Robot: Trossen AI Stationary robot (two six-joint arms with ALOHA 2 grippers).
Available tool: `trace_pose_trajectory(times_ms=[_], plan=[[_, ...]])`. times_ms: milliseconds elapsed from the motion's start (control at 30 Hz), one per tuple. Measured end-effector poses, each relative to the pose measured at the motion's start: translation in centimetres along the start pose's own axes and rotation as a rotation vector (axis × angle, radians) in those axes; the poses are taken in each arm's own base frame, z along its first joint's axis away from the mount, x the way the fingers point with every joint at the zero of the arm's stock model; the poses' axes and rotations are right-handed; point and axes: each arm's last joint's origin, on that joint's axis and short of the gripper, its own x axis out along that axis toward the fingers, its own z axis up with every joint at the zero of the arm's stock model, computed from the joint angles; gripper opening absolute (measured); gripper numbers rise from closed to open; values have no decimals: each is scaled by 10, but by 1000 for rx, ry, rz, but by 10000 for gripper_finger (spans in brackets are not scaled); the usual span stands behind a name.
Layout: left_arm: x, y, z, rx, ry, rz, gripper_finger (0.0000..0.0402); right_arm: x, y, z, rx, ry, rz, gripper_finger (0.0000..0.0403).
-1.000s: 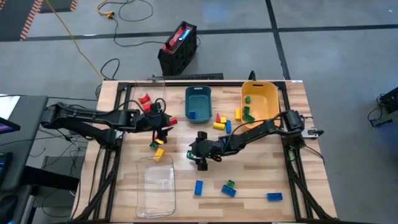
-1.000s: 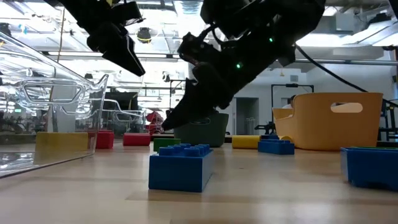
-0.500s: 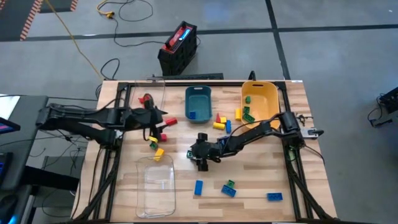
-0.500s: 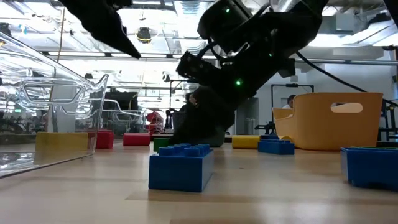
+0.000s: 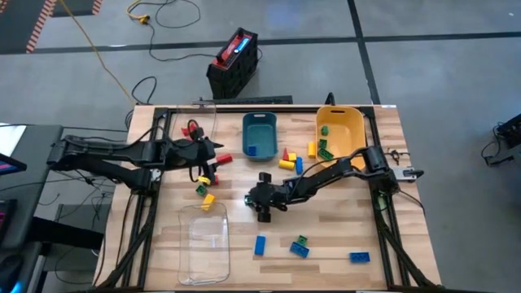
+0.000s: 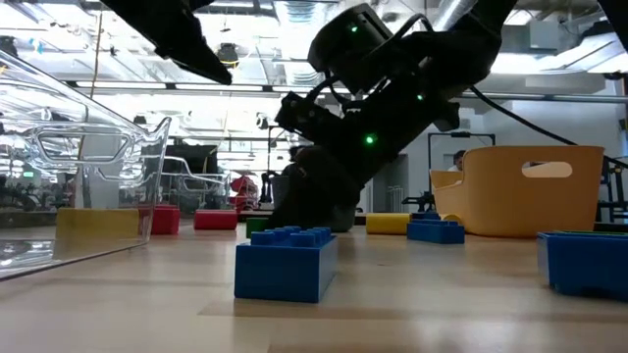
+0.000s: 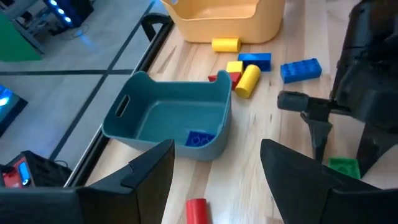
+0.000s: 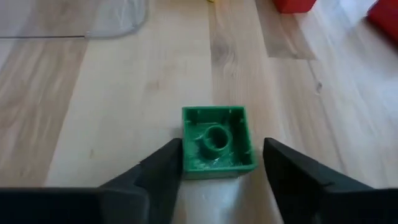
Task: Sort blocks
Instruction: Put the green game piece into the yellow bin
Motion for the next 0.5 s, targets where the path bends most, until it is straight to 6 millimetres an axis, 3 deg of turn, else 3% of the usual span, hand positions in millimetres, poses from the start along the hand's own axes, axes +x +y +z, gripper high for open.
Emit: trace_pose_trajectory(times_ms=[200,500], plan=[[-2,0,4,-61,-38,-34,233,0,-4,10,-20,57,-11,111],[-2,0,4,-131,-45,-35,233,-7,-23,39,-51,261,-45,109]])
